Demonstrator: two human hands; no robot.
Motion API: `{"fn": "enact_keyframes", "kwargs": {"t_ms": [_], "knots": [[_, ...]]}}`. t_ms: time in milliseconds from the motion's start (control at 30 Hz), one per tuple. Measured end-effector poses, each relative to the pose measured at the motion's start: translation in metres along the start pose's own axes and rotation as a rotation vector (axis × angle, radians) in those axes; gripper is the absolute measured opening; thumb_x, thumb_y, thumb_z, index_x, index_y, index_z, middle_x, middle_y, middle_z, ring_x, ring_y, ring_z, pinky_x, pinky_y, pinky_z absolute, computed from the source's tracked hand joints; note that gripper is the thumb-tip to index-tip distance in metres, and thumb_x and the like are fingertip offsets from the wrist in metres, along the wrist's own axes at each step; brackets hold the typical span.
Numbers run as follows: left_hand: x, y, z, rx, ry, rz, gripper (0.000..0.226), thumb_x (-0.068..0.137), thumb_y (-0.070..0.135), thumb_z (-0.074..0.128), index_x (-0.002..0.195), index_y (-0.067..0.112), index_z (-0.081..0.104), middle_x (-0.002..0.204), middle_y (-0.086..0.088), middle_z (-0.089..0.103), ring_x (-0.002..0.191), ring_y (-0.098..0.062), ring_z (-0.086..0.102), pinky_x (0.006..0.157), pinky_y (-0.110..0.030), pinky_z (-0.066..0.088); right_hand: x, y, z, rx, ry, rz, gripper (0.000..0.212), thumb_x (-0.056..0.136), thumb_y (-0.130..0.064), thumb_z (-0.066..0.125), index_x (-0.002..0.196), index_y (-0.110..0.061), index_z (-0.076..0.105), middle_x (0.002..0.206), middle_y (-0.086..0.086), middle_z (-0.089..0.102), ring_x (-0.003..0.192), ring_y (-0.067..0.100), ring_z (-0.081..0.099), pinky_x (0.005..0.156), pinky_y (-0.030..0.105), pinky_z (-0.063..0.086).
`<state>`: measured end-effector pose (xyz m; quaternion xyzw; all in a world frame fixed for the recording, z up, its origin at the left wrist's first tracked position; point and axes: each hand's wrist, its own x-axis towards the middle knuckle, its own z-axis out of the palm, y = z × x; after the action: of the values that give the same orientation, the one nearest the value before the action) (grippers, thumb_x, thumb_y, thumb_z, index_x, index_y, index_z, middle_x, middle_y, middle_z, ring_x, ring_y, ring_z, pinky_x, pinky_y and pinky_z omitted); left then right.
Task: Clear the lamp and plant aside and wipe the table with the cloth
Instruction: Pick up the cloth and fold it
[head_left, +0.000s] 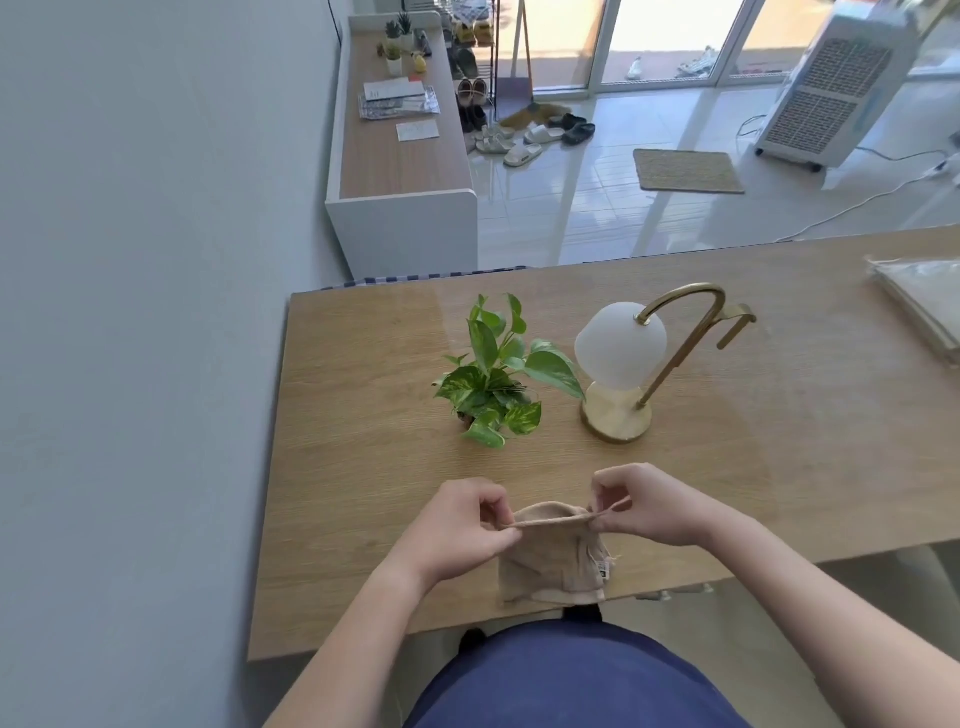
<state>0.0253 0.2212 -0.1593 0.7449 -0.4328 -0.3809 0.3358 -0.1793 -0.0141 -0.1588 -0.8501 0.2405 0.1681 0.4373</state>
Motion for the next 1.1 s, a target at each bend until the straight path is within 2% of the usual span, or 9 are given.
{"fn": "enact_keyframes", "kwargs": {"t_ms": [133, 200, 433, 533, 600, 733, 900, 1000, 1100], "knots": [[-0.009, 0.014, -0.023, -0.018, -0.022, 0.073, 0.017, 0.083, 0.024, 0.083, 0.074, 0.021, 0.069, 0.085, 0.004, 0.072, 0.086, -0.012, 0.071, 0.088, -0.043, 0.062, -0.003, -0.019, 0.019, 0.004, -0.023, -0.062, 0.018, 0.083, -0.049, 0.082, 0.088, -0.035, 0.073, 0.125, -0.024, 0.07, 0.131, -0.01, 0.054, 0.114, 0.034, 0.046], [-0.015, 0.023, -0.032, -0.002, -0.034, 0.12, 0.018, 0.083, 0.021, 0.081, 0.072, 0.02, 0.066, 0.085, 0.002, 0.069, 0.085, -0.014, 0.069, 0.089, -0.044, 0.06, 0.001, -0.029, 0.03, 0.025, -0.006, -0.105, 0.02, 0.081, -0.053, 0.082, 0.087, -0.036, 0.075, 0.14, -0.023, 0.062, 0.14, -0.013, 0.045, 0.119, 0.036, 0.04], [-0.046, 0.048, -0.067, 0.095, -0.085, 0.179, 0.018, 0.077, 0.021, 0.074, 0.072, 0.016, 0.057, 0.081, 0.004, 0.062, 0.077, -0.008, 0.058, 0.078, -0.046, 0.057, 0.016, -0.075, 0.054, 0.102, 0.054, -0.213, 0.013, 0.081, -0.046, 0.084, 0.085, -0.036, 0.076, 0.154, -0.034, 0.046, 0.143, -0.012, 0.043, 0.125, 0.04, 0.035], [-0.061, 0.055, -0.086, 0.096, -0.086, 0.17, 0.02, 0.075, 0.02, 0.073, 0.071, 0.019, 0.054, 0.079, 0.006, 0.056, 0.074, -0.011, 0.052, 0.076, -0.047, 0.052, 0.021, -0.1, 0.056, 0.133, 0.038, -0.295, 0.01, 0.084, -0.039, 0.084, 0.085, -0.034, 0.075, 0.156, -0.031, 0.048, 0.144, -0.013, 0.042, 0.125, 0.038, 0.033], [-0.072, 0.059, -0.098, 0.088, -0.079, 0.151, 0.02, 0.073, 0.019, 0.071, 0.07, 0.024, 0.051, 0.078, 0.008, 0.054, 0.074, -0.017, 0.051, 0.072, -0.042, 0.05, 0.022, -0.116, 0.055, 0.186, 0.016, -0.334, 0.01, 0.084, -0.031, 0.084, 0.084, -0.029, 0.074, 0.152, -0.027, 0.054, 0.142, -0.012, 0.045, 0.125, 0.039, 0.035], [-0.092, 0.065, -0.113, 0.046, -0.078, 0.131, 0.025, 0.072, 0.014, 0.068, 0.07, 0.025, 0.046, 0.077, 0.007, 0.05, 0.07, -0.006, 0.044, 0.064, -0.021, 0.038, 0.025, -0.136, 0.048, 0.297, -0.071, -0.378, 0.01, 0.087, -0.017, 0.079, 0.083, -0.017, 0.069, 0.147, -0.019, 0.064, 0.14, -0.003, 0.052, 0.123, 0.044, 0.039], [-0.104, 0.07, -0.121, -0.047, -0.068, 0.139, 0.02, 0.07, 0.013, 0.065, 0.073, 0.016, 0.045, 0.082, -0.016, 0.047, 0.072, -0.018, 0.04, 0.063, -0.034, 0.033, 0.025, -0.143, 0.047, 0.377, -0.201, -0.359, 0.017, 0.092, -0.011, 0.079, 0.082, -0.019, 0.067, 0.143, -0.004, 0.069, 0.134, 0.005, 0.062, 0.118, 0.036, 0.046], [-0.103, 0.071, -0.119, -0.072, -0.078, 0.153, 0.021, 0.072, 0.007, 0.065, 0.074, 0.015, 0.045, 0.083, -0.015, 0.05, 0.072, -0.016, 0.042, 0.064, -0.031, 0.035, 0.022, -0.139, 0.051, 0.413, -0.189, -0.333, 0.012, 0.089, -0.016, 0.082, 0.086, -0.018, 0.071, 0.117, 0.008, 0.078, 0.105, 0.012, 0.071, 0.101, 0.041, 0.056], [-0.1, 0.069, -0.114, -0.062, -0.075, 0.167, 0.021, 0.074, 0.004, 0.066, 0.074, 0.013, 0.047, 0.083, -0.009, 0.052, 0.072, -0.012, 0.044, 0.065, -0.028, 0.038, 0.013, -0.133, 0.052, 0.388, -0.135, -0.278, 0.016, 0.09, -0.022, 0.085, 0.092, -0.01, 0.074, 0.096, 0.004, 0.076, 0.089, 0.014, 0.067, 0.086, 0.038, 0.055]]}}
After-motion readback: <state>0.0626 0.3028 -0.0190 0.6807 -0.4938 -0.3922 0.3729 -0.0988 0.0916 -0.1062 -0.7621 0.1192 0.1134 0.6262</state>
